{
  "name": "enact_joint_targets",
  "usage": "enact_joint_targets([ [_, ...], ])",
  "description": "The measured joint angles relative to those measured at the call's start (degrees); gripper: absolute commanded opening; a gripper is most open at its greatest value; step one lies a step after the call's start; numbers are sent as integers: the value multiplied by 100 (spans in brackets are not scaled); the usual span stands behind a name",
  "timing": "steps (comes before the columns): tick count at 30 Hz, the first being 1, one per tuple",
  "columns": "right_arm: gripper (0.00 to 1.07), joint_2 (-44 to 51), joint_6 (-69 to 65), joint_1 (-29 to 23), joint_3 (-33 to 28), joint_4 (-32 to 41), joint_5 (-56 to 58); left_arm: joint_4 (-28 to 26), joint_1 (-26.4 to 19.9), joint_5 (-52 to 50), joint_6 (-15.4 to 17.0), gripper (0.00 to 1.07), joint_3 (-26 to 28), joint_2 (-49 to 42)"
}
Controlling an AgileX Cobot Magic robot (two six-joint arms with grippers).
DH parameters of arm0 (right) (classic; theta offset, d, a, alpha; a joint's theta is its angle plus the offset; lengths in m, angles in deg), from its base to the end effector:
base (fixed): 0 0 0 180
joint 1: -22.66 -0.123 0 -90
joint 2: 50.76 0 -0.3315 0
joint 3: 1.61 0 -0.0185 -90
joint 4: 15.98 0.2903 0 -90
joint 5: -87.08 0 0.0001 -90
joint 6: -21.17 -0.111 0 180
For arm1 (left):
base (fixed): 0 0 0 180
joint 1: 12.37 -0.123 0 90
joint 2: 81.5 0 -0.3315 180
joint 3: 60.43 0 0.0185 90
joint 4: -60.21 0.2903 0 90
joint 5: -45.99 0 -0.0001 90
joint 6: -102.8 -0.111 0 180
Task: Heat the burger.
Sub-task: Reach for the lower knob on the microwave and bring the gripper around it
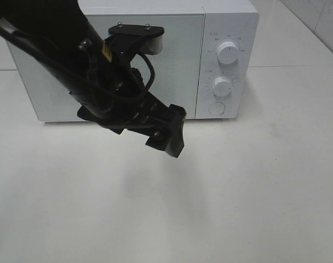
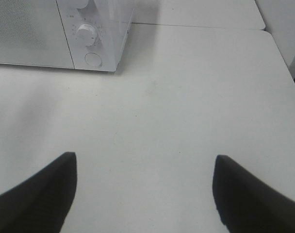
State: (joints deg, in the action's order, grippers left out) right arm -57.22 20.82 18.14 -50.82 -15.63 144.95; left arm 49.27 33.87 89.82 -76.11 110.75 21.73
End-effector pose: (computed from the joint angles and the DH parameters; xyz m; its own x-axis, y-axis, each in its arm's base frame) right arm 0.0016 0.0007 0.2949 -0.3989 -0.0221 -0.9167 -0.0798 0.9968 0.0106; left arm 0.2645 -0.2973 0.2538 -0.7392 0.5469 -0.3931 0.6459 0.7411 -0.1834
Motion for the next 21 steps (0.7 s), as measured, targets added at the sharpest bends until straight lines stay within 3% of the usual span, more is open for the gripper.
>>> enact_joint_targets([
  [5, 75, 0, 0, 0, 0, 0, 0, 11, 0, 768, 0, 101, 0, -241],
  [7, 75, 0, 0, 0, 0, 0, 0, 0, 0, 1518, 115, 101, 0, -464],
  [14, 75, 0, 0, 0, 0, 0, 0, 34, -103, 2120, 315, 101, 6, -768],
  [20, 75, 0, 0, 0, 0, 0, 0, 86, -762, 2395, 355, 101, 6, -1232],
  [21, 75, 0, 0, 0, 0, 0, 0, 109, -1054, 2435, 321, 101, -6, -1409],
])
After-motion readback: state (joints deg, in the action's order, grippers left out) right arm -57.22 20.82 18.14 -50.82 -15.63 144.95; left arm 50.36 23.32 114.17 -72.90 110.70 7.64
